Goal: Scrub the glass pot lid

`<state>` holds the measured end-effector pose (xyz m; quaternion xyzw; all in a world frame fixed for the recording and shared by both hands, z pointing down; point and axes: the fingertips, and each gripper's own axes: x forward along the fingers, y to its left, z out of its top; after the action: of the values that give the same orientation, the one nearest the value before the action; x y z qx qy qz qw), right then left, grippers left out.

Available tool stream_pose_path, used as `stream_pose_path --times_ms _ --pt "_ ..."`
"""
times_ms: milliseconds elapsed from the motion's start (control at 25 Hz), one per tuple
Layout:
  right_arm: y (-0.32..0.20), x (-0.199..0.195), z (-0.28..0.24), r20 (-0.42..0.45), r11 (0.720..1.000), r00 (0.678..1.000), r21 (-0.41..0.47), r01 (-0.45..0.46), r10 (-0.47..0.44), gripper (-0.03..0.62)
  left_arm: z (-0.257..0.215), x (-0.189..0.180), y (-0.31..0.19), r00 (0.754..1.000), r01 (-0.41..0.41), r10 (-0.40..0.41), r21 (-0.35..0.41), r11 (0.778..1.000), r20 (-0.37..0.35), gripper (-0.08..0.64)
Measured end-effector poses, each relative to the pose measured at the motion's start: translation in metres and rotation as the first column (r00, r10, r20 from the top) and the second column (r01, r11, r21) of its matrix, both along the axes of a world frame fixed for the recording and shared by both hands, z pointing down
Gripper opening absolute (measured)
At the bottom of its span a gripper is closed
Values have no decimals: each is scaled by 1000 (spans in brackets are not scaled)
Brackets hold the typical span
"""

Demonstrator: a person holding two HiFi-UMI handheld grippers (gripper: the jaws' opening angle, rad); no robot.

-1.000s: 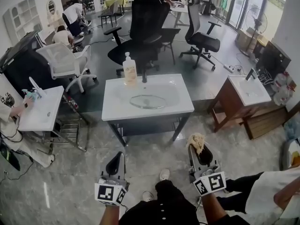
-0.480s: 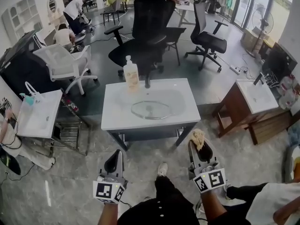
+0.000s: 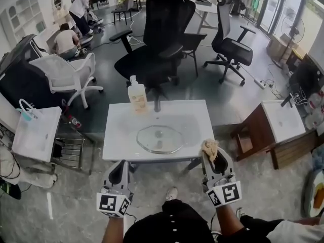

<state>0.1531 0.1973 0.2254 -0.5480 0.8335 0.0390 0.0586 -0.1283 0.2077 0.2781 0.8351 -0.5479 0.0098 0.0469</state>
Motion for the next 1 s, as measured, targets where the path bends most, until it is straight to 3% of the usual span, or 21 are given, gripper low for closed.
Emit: stream_pose_path --times_ms 280,600,1000 --pt "-67 17 3 -6 999 1000 -15 29 -29 152 4 14 -61 1000 29 -30 -28 999 -11 25" --pt "-115 10 16 -16 998 999 -46 49 -50 152 21 12 -101 999 43 -43 -87 995 -6 25" --pt "-172 -13 16 -59 999 998 -41 9 -12 152 36 -5 -164 1000 -24 22 -127 992 -21 25"
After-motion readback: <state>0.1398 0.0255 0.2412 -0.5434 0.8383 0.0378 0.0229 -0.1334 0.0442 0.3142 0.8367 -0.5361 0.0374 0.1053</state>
